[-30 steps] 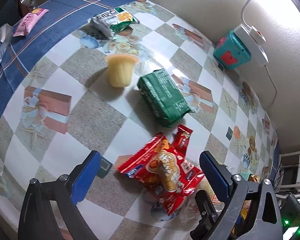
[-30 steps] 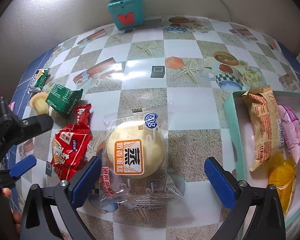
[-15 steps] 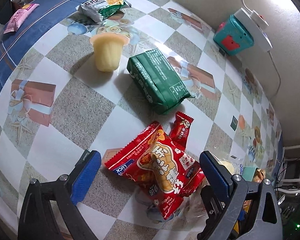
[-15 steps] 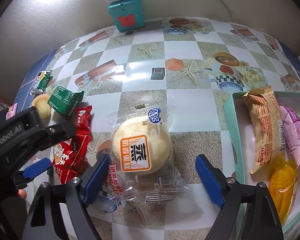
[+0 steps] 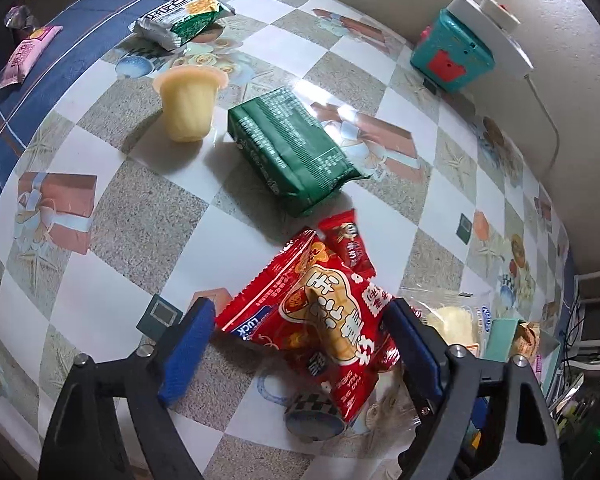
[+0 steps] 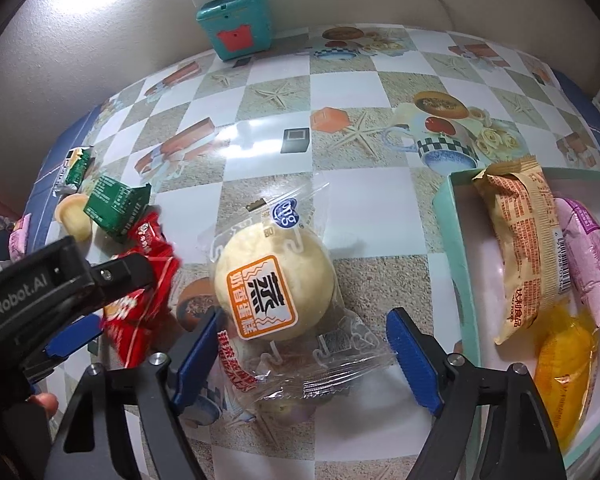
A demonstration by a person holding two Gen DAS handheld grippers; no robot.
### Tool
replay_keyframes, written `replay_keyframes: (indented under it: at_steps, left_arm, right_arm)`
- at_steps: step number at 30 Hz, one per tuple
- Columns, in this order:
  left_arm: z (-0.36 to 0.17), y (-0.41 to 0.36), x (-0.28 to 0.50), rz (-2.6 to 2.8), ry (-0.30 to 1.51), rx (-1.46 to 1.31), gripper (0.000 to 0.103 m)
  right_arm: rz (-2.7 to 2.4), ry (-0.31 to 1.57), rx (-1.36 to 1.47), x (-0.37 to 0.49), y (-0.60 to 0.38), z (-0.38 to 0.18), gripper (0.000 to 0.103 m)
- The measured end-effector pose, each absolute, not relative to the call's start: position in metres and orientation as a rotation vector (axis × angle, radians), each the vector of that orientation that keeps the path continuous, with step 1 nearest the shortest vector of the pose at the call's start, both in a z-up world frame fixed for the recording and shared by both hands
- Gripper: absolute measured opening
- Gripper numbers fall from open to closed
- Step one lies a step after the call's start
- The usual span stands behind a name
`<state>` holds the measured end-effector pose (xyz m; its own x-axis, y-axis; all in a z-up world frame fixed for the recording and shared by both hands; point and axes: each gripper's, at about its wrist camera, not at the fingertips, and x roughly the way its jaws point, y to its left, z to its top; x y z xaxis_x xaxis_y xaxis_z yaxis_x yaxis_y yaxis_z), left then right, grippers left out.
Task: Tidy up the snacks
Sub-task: 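Grasp the red nice biscuit bag with the left tool while the right grasps the steamed bun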
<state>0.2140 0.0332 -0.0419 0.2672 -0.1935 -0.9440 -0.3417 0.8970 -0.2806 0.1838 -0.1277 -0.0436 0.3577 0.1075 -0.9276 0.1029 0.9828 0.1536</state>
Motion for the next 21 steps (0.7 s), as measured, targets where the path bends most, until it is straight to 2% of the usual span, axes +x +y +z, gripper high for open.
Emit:
replay_keyframes:
  at_steps: [4, 7, 9, 12, 16, 18, 20, 21]
  left_arm:
    - [-0.041, 0.03, 0.215, 0.1, 1.307, -0.473, 0.081]
    - [-0.04, 0.032, 0.213, 0.077, 1.286, -0.502, 0.074]
    - [-0.037, 0.033, 0.212, 0.061, 1.274, -0.51, 0.065]
    - [-0.034, 0.034, 0.213, 0.059, 1.261, -0.522, 0.061]
    - [-0.036, 0.039, 0.216, 0.06, 1.272, -0.557, 0.065]
    - [-0.034, 0.039, 0.215, 0.056, 1.277, -0.513, 0.076]
    - [-0.03, 0.034, 0.213, 0.046, 1.274, -0.444, 0.083]
    - [-0.029, 0.031, 0.214, 0.036, 1.271, -0.422, 0.083]
  right_arm:
    - [0.007, 1.201, 0.199, 0.183, -0.129, -0.042, 0.08]
    - [0.01, 1.198, 0.201, 0.181, -0.131, -0.041, 0.079]
    - [0.01, 1.197, 0.206, 0.181, -0.132, -0.041, 0.079]
    - [0.009, 1.195, 0.212, 0.18, -0.134, -0.041, 0.079]
    - [0.01, 1.196, 0.217, 0.18, -0.136, -0.04, 0.079]
    - [0.009, 1.196, 0.219, 0.179, -0.137, -0.04, 0.079]
    - [0.006, 1.197, 0.224, 0.179, -0.14, -0.04, 0.079]
    - [0.005, 1.198, 0.228, 0.18, -0.14, -0.04, 0.078]
